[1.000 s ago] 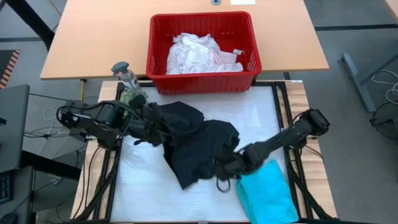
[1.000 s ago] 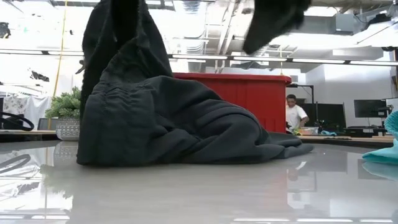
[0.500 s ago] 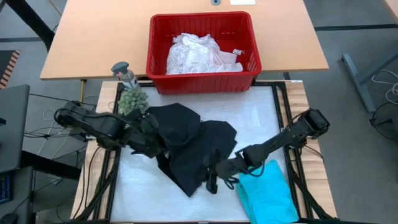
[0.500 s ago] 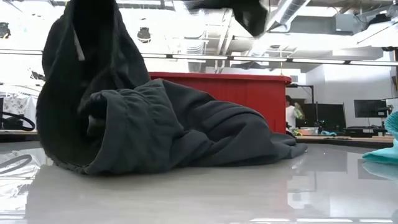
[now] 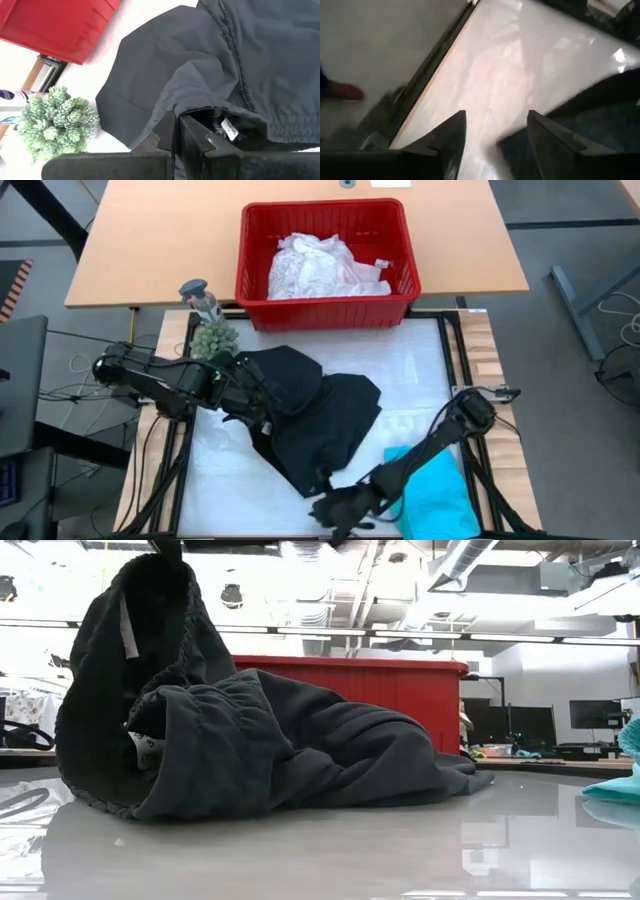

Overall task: Fold Laundry from Bin
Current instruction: Fold the black shorts

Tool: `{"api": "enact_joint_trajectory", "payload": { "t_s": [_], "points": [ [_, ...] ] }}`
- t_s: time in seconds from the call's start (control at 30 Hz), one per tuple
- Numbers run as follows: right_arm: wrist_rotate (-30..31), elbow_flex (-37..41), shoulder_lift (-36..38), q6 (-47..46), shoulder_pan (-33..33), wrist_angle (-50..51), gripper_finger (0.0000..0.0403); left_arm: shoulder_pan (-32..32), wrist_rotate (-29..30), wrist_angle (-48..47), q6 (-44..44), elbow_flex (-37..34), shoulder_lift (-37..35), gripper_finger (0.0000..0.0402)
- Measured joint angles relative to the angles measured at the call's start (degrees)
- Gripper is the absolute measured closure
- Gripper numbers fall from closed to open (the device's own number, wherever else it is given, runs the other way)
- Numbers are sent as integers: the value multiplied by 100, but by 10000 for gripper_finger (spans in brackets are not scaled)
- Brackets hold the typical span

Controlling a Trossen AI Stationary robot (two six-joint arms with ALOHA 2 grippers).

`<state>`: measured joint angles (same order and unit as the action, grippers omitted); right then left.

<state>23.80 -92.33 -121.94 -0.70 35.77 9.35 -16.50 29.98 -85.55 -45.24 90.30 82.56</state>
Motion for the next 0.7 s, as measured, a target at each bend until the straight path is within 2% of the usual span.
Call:
{"api": "enact_joint_trajectory", "payload": {
  "t_s": [0.1, 0.37, 0.47, 0.7],
  "points": [
    [232, -828, -469, 71, -6, 964, 147, 27, 35, -1, 139, 0, 0, 401],
    [-56, -2537, -1440, -93, -142, 2880, 137, 43, 93, -31, 323, 0, 0, 401],
    [142, -2758, -1594, -420, -141, 3314, 136, 42, 84, -44, 366, -13, 0, 401],
    [370, -2983, -1557, -792, -1, 3558, 136, 41, 69, -81, 412, -55, 0, 401]
  ]
}}
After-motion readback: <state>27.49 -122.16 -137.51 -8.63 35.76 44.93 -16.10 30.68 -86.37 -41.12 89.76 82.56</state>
